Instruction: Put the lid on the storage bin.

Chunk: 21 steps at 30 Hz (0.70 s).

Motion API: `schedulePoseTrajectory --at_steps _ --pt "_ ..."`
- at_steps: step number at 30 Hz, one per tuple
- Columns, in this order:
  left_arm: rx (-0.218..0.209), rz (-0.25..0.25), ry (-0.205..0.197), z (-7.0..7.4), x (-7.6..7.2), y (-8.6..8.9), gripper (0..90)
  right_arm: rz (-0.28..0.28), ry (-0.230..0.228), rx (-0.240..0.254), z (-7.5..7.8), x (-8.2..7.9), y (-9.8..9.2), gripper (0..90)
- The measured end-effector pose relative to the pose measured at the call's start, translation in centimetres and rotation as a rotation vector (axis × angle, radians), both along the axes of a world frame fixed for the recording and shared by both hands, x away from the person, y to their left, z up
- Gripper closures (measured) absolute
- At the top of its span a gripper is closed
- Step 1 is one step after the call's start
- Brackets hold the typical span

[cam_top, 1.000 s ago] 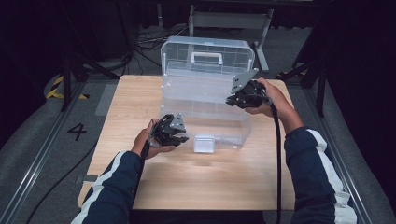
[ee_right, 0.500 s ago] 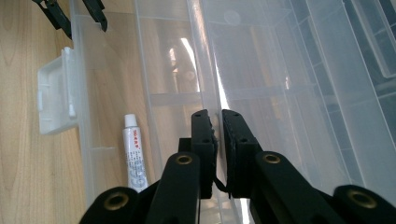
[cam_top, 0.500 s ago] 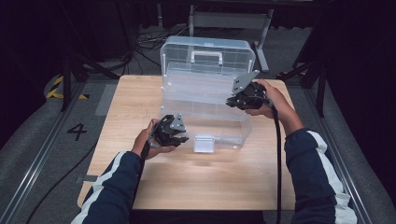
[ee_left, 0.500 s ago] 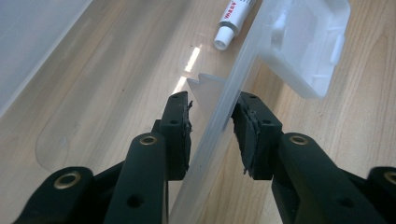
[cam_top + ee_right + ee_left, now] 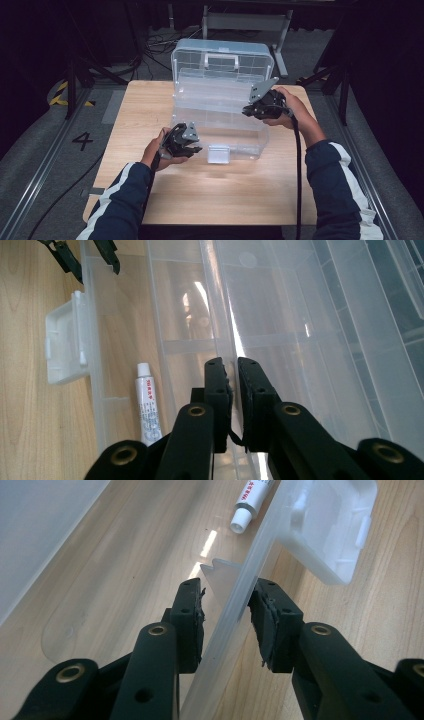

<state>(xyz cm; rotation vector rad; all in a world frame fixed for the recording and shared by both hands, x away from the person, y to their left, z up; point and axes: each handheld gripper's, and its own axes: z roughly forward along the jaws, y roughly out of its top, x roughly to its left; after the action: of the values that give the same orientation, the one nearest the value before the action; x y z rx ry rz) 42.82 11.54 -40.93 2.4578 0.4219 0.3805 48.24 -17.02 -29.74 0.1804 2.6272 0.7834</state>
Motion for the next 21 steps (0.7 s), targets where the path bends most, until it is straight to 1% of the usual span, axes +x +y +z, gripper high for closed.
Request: schedulePoseTrajectory --at_steps 6,13,16,18,21 --pt "0.003 -0.007 0.001 0.01 0.03 0.00 66.0 0.002 0.002 0.005 -0.09 -0.08 -0.07 84.0" --pt "0.016 -0.007 -0.012 0.03 -0.02 -0.06 65.9 0.005 0.013 0.017 -0.30 -0.29 -0.22 83.8" --pt "0.022 -0.002 -0.014 0.02 -0.08 -0.15 65.2 0.005 0.007 0.017 -0.37 -0.43 -0.21 83.7" --pt "0.029 0.003 -0.025 0.00 -0.19 -0.33 64.7 0.004 0.007 0.018 -0.37 -0.41 -0.23 83.6" --pt "0.024 0.004 -0.030 0.01 -0.21 -0.39 64.6 0.002 0.006 0.020 -0.38 -0.42 -0.25 83.5"
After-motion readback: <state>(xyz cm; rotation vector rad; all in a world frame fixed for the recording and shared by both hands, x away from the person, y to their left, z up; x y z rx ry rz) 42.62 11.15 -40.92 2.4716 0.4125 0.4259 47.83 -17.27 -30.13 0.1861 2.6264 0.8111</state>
